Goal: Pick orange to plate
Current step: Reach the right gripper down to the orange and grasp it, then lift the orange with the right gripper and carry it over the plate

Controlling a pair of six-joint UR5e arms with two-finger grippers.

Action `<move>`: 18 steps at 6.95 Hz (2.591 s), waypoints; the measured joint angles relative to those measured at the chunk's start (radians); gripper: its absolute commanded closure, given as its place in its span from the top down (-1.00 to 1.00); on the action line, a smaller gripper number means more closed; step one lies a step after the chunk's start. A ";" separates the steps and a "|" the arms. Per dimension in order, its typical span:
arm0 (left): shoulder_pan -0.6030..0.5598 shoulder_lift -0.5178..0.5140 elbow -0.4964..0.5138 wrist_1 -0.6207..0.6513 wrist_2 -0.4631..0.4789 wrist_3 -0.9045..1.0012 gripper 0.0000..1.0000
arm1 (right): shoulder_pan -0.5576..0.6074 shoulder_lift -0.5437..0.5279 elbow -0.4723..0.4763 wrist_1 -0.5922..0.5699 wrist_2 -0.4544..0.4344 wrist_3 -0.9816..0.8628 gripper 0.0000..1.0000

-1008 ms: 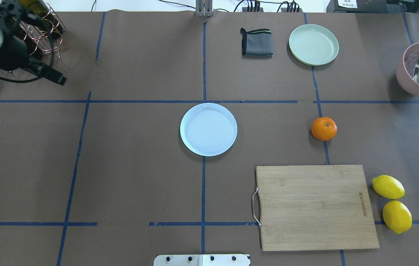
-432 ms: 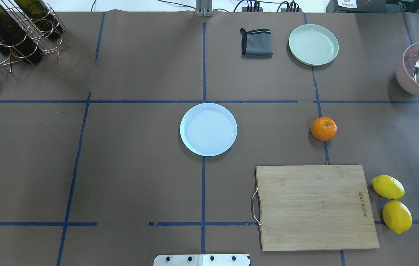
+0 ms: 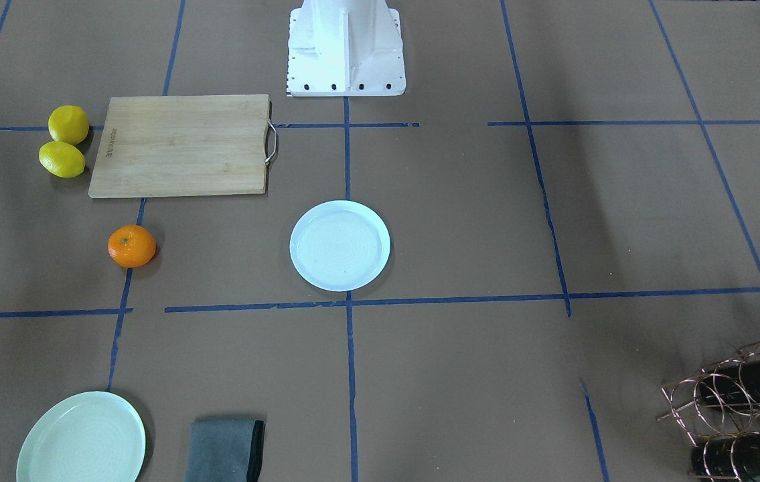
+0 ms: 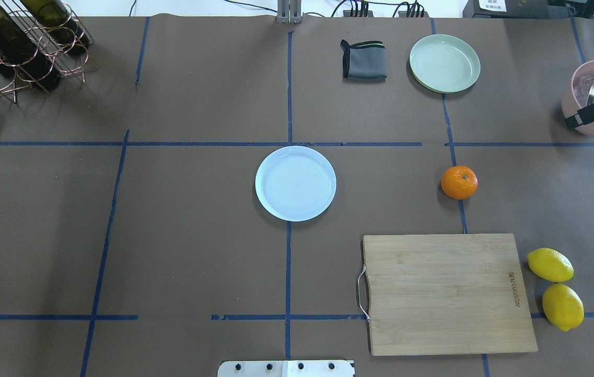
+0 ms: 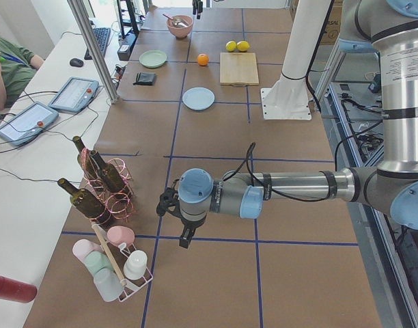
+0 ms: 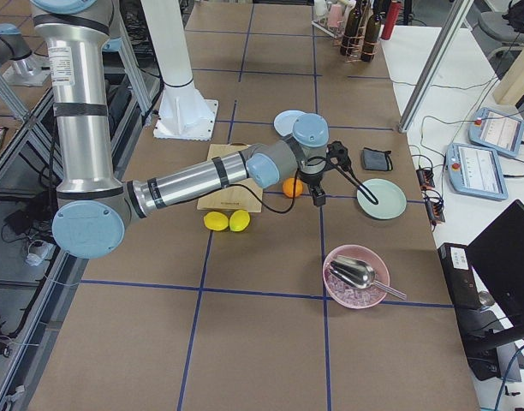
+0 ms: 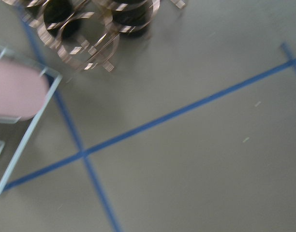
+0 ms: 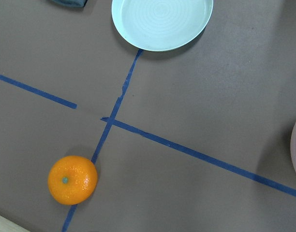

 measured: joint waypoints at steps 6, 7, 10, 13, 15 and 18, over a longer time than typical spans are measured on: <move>-0.023 0.035 -0.002 -0.011 0.008 0.001 1.00 | -0.413 0.099 -0.014 0.016 -0.406 0.465 1.00; -0.023 0.033 -0.002 -0.011 0.016 0.001 1.00 | -0.449 0.100 -0.019 0.016 -0.450 0.489 1.00; -0.023 0.032 -0.002 -0.011 0.026 0.002 1.00 | -0.516 0.102 -0.049 0.016 -0.528 0.525 1.00; -0.023 0.032 -0.002 -0.012 0.026 0.003 1.00 | -0.546 0.112 -0.081 0.016 -0.557 0.530 1.00; -0.023 0.032 -0.003 -0.012 0.026 0.003 1.00 | -0.563 0.117 -0.099 0.016 -0.578 0.530 0.49; -0.023 0.030 -0.003 -0.013 0.026 0.003 1.00 | -0.573 0.127 -0.104 0.015 -0.582 0.532 -0.46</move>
